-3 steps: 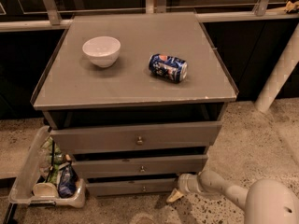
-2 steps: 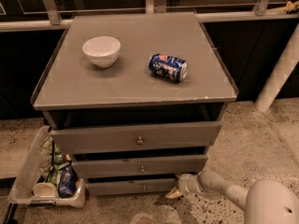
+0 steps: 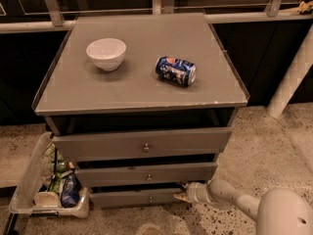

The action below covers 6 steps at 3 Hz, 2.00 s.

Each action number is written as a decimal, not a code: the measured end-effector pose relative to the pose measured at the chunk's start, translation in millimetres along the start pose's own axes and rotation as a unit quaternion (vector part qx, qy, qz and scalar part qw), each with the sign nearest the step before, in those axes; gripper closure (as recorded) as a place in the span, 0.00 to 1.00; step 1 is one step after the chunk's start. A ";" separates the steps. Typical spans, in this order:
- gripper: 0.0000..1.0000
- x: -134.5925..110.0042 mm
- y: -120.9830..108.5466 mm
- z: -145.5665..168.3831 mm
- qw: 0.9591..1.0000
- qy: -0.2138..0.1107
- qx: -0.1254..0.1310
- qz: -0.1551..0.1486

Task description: Open bottom drawer

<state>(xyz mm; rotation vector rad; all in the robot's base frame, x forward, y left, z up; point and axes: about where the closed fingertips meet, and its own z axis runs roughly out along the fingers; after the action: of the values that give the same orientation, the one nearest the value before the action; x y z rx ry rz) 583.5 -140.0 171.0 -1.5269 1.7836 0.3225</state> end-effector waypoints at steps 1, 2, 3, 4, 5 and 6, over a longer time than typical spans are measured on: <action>0.88 -9.0 12.4 -5.2 1.000 -0.014 -0.024 -0.009; 1.00 -7.0 18.7 -14.8 0.999 -0.016 -0.035 -0.007; 1.00 -6.8 18.9 -15.0 0.999 -0.016 -0.035 -0.007; 0.82 -6.9 19.0 -15.0 0.999 -0.016 -0.035 -0.007; 0.58 -6.9 19.0 -14.9 0.999 -0.016 -0.035 -0.007; 0.36 -6.1 20.5 -12.7 0.999 -0.016 -0.037 -0.004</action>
Offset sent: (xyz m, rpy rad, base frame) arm -0.1392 -0.0304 0.0479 0.0706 0.2159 0.1856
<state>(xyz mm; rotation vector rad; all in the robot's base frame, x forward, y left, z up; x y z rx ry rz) 559.8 -138.2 178.3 -1.5708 1.7570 0.4117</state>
